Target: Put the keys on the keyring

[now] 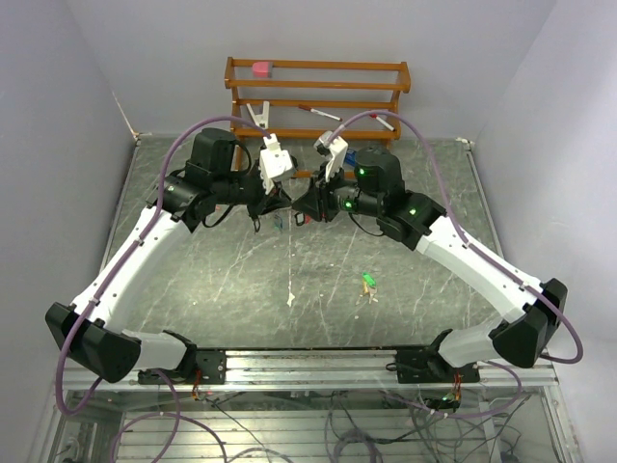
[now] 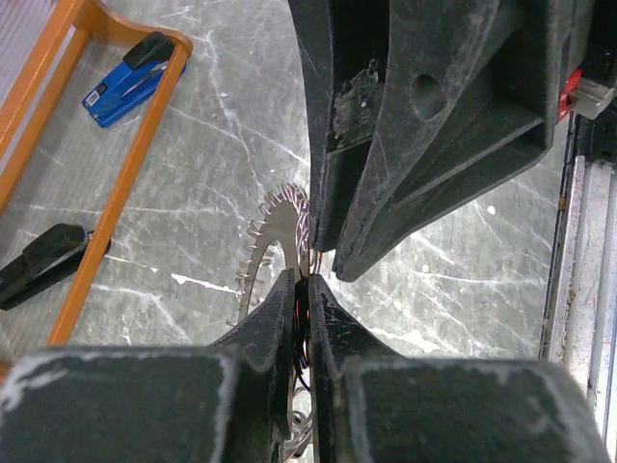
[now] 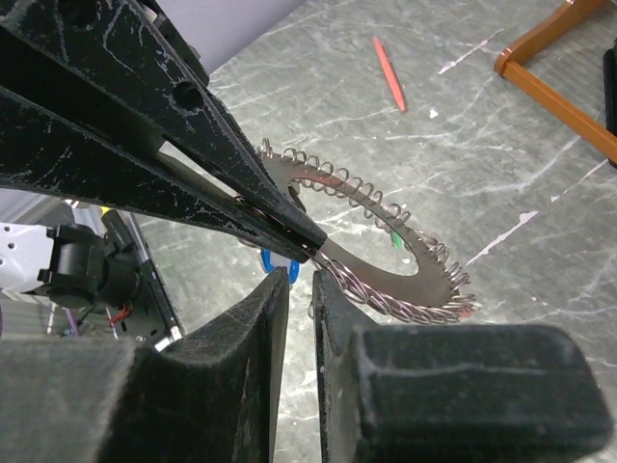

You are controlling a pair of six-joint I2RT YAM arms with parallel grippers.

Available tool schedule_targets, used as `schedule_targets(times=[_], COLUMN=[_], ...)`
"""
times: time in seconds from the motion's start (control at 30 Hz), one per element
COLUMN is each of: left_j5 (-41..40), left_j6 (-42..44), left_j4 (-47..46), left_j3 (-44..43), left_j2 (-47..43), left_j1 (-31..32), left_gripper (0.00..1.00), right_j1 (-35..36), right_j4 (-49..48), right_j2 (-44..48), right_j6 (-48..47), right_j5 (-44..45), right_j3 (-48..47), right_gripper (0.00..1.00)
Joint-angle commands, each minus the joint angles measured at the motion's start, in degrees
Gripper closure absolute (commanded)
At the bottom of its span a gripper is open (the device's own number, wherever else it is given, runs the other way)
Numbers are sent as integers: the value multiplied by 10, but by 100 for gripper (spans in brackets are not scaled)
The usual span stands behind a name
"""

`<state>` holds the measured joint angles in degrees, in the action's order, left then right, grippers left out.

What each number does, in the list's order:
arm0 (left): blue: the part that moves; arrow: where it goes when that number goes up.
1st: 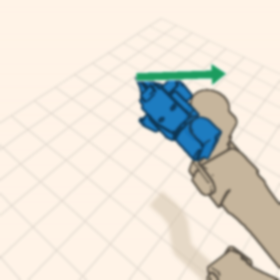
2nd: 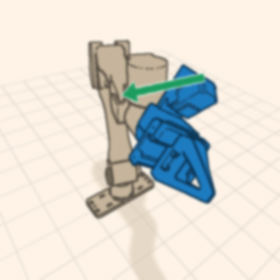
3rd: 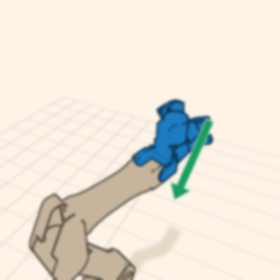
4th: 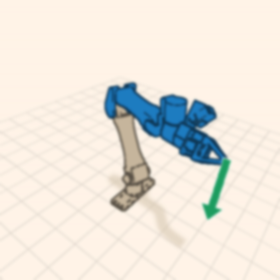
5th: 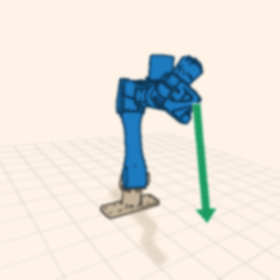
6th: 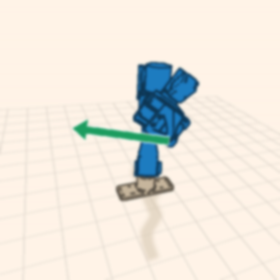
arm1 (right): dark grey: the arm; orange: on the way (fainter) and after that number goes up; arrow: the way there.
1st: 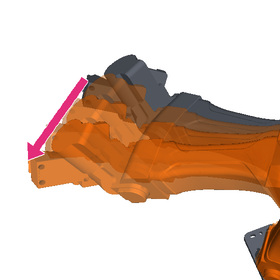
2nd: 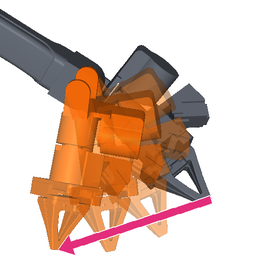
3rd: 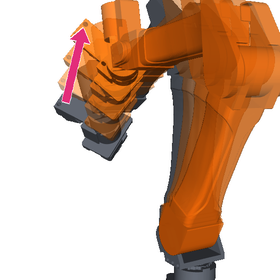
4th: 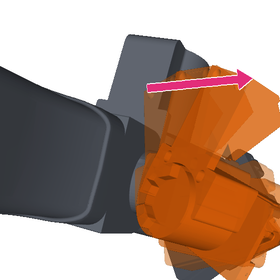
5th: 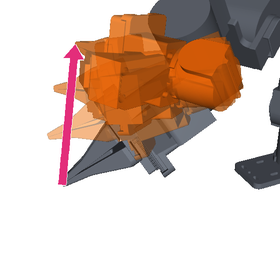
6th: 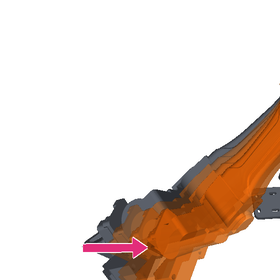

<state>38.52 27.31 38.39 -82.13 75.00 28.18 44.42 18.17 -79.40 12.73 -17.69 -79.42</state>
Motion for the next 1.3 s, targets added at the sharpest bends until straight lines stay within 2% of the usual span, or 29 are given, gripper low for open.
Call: schedule_targets(times=[0.0, 0.1, 0.4, 1.07, 1.27], left_j5=[30, 30, 32, 45, 49], left_j6=[12, 14, 18, 28, 28], left_j4=[-13, -13, -10, -1, 1], left_j3=[-23, -20, -19, -16, -21], left_j2=[-12, -13, -14, -14, -14], left_j1=[-3, -2, -3, -2, -2], left_gripper=[93, 93, 93, 93, 93], right_j1=[-1, -2, -6, -14, -14], right_j4=[-8, -8, -1, -7, -18], right_j2=[-3, 1, 9, 5, 4], right_j6=[-9, -8, -8, -3, 1], right_j5=[9, 15, 34, 19, -25], right_j3=[-19, -20, -24, -31, -15], right_gripper=[81, 76, 73, 74, 76])
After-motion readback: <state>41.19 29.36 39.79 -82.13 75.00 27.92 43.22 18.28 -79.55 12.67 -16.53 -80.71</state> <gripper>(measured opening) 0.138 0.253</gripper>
